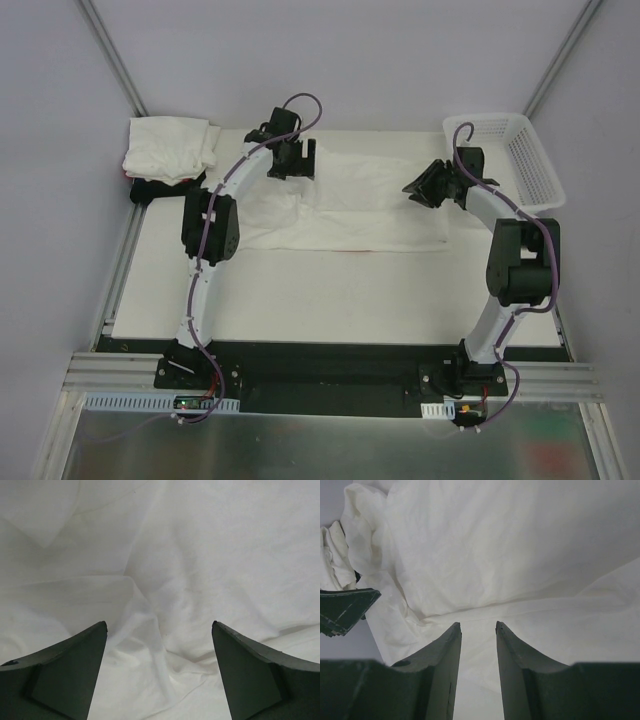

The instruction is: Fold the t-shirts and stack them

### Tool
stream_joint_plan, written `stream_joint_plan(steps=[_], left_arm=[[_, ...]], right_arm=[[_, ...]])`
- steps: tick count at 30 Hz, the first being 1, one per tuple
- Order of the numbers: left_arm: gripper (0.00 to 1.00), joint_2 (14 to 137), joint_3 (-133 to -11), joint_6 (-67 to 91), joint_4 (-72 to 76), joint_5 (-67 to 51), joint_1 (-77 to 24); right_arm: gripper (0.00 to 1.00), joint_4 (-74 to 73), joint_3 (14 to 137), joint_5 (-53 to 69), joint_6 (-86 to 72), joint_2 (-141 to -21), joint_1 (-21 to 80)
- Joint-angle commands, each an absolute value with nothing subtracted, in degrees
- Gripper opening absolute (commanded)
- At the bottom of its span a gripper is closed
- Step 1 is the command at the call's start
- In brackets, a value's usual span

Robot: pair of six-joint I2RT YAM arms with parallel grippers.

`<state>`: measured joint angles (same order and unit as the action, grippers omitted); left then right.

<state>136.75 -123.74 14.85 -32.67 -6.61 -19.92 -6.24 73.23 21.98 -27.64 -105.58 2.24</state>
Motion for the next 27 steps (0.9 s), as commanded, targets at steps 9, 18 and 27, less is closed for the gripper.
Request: stream_joint_plan(steps=[9,18,27], left_arm=[[0.84,110.2,-112.2,13.5,-35.7,3.9,-20.5],[0.8,95.9,-79.6,30.7,-31.8,20.8,-21.0],[0.79,96.5,-72.8,43.8,-28.9,24.9,-20.5]], right_arm=[[0.37,-4.8,73.0,23.4,-28.4,-101.1,4.4],[0.37,-3.2,71.7,23.9,-29.1,-100.5,4.7],[0.37,-2.6,70.2,23.4,-29.1,-98.7,4.4]])
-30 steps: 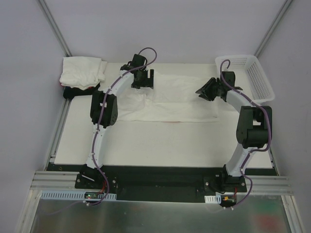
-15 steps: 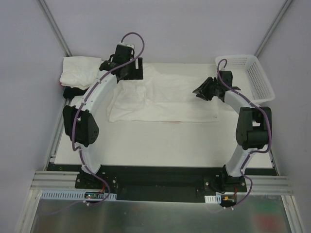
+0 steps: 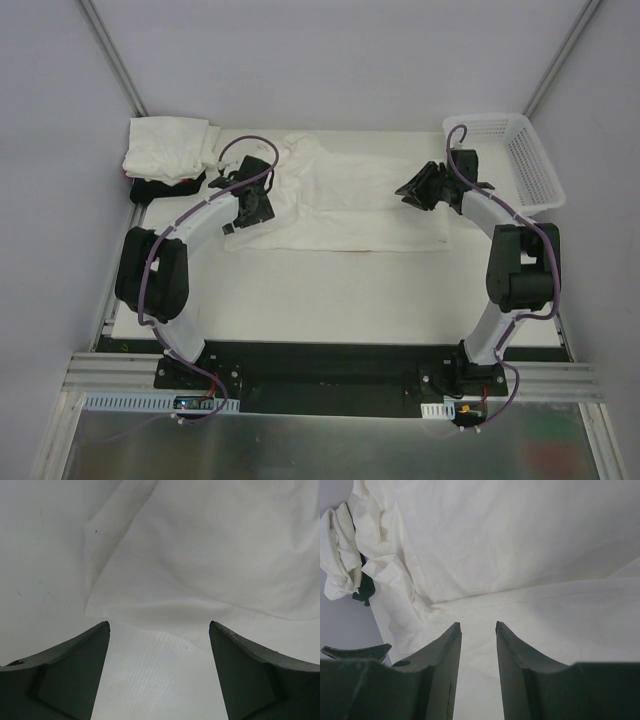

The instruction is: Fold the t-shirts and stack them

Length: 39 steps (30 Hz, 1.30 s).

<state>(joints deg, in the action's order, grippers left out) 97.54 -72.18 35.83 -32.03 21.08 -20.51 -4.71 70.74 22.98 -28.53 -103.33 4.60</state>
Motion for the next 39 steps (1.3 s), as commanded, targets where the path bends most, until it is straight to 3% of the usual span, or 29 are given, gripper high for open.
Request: stream_joint_plan(steps=[1,15,27,39], left_arm=[[0.79,97.1,-73.8,43.7,-28.7,23.9,-20.5],[0.78,109.2,-84.3,40.3,-25.1,18.0,-19.5],[0.78,110.0,-80.5,41.9,-22.2,17.1,-18.4],[0.77,109.1,-76.8,43.9,-21.0,16.1,-18.1]], right_arm=[[0.37,-2.7,70.1,23.4,-29.2,-98.6,4.3],[0.37,-3.4,72.5,21.7,-28.4,-104.4,4.0],[0.37,-2.3,73.5,21.2,-29.4,-112.7,4.3],[0.36,2.5,67.0,19.3,-32.7,-111.2,2.5]])
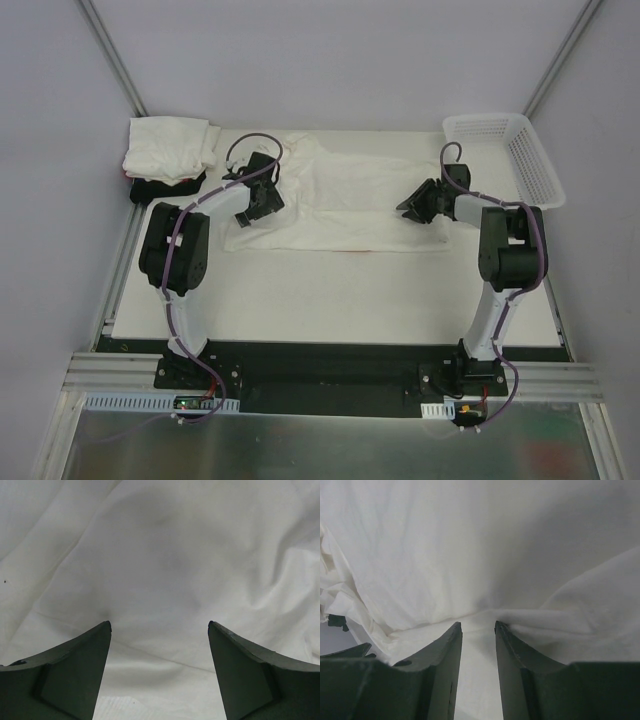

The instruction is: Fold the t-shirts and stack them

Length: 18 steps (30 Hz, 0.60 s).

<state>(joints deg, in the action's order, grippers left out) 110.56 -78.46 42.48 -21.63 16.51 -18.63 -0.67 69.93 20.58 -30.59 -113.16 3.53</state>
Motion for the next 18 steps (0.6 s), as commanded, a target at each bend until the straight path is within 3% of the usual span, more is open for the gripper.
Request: stream_joint_plan(steps=[1,18], left_arm=[[0.77,108.8,-76.5,43.9,-21.1,16.2,-18.1],[0.74,96.6,-60.7,47.7,-21.4,16.0,-19.3]], right_arm=[[0.35,3.2,66.5,19.3,-33.0,-110.9,2.4],[0.35,5.7,53.7,19.2,-37.2,-103.1,2.5]])
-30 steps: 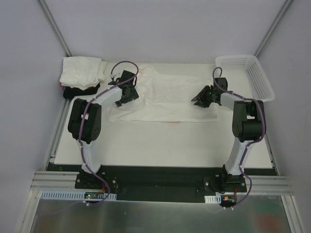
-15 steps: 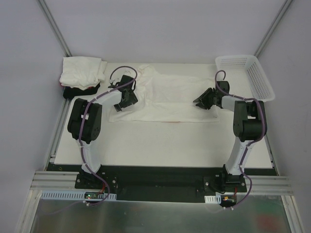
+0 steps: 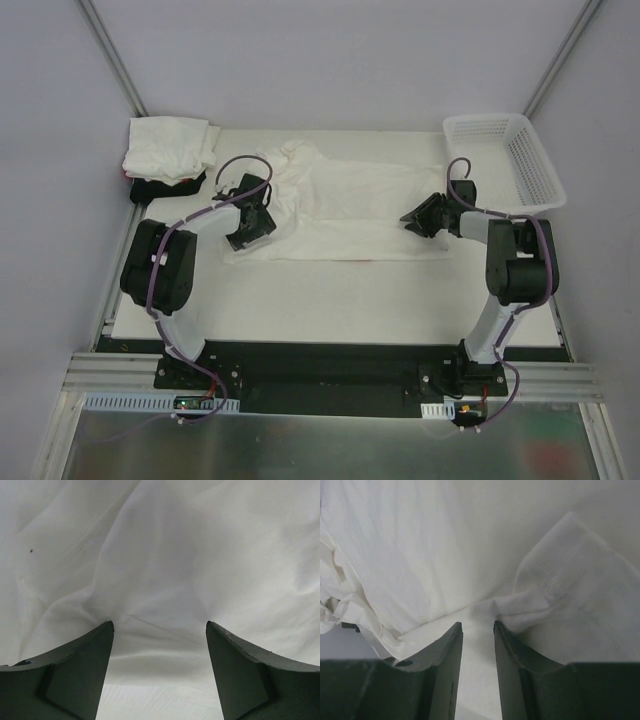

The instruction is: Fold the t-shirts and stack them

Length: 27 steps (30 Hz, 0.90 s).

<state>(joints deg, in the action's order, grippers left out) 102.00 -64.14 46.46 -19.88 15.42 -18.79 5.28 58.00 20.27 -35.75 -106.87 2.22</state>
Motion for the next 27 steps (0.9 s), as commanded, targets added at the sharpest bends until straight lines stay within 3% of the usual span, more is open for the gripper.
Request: stream_joint_plan(steps=[1,10,19,22,27], left_arm=[[0.73,95.7,-60.0,47.8,-21.8,15.9,-19.4],[0.72,84.7,-52.7,48.9,-26.7,16.5,-22.4],[0.71,75.6,-46.6,50.8,-29.8,18.2,-25.2],[0.71,76.5,-48.0,49.7,-29.7,22.0,-25.2],[0.72,83.8,-57.0,46.2,-29.1,25.2,-25.2]], right_arm=[[0.34,5.7,52.4,19.2,-37.3,-102.5,3.0],[0.34,1.4,38.0,17.9,-34.9,-88.4,4.5],[0.35,-5.2,33.0,17.5,-32.6,-76.1,4.8],[0.36,-5.5,33.8,14.5,-31.3,-74.4,4.7],[0.36,-6.6,46.0,14.5,-29.3,-80.1,5.9]])
